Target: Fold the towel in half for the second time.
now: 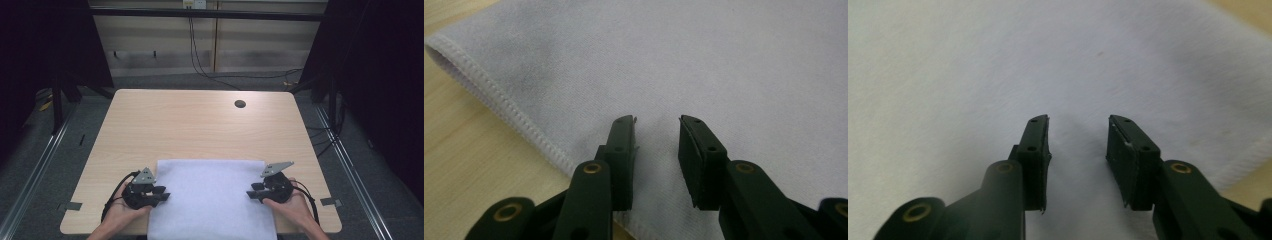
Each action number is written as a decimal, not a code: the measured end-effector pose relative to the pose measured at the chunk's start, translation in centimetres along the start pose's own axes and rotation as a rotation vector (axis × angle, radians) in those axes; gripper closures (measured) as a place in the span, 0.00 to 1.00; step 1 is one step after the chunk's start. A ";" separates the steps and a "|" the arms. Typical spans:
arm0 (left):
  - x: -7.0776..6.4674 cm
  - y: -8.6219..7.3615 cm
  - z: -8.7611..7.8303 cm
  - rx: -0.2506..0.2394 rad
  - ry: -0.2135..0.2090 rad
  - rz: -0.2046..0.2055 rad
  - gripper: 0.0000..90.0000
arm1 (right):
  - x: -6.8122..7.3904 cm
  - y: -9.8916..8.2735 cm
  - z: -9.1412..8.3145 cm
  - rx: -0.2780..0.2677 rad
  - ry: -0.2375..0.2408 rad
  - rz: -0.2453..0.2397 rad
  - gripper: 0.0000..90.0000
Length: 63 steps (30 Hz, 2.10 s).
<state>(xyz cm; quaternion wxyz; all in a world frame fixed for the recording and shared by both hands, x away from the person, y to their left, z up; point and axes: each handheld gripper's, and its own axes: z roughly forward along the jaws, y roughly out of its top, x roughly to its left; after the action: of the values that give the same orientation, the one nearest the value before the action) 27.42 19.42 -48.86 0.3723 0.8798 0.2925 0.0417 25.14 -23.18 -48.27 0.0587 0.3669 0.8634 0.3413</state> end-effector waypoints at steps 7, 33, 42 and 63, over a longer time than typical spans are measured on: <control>3.8 3.5 -0.2 -0.098 0.044 -0.054 0.73 | -6.1 2.2 -1.2 -0.091 -0.097 0.035 0.64; 7.8 3.0 2.0 -0.040 0.001 -0.122 0.93 | -8.8 1.7 1.2 -0.058 0.036 0.121 0.95; 8.5 5.5 0.3 -0.133 0.038 -0.110 0.94 | -9.3 4.1 -1.2 -0.170 0.024 0.132 0.97; 11.3 15.8 -3.7 -0.344 0.145 -0.072 0.94 | -13.1 14.0 -7.6 -0.363 -0.128 0.112 0.97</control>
<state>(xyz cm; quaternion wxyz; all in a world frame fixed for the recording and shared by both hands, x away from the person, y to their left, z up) 43.35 19.19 -37.13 0.4967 0.7867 0.3384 0.1409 40.30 -29.20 -35.61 0.1597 0.4186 0.7605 0.4700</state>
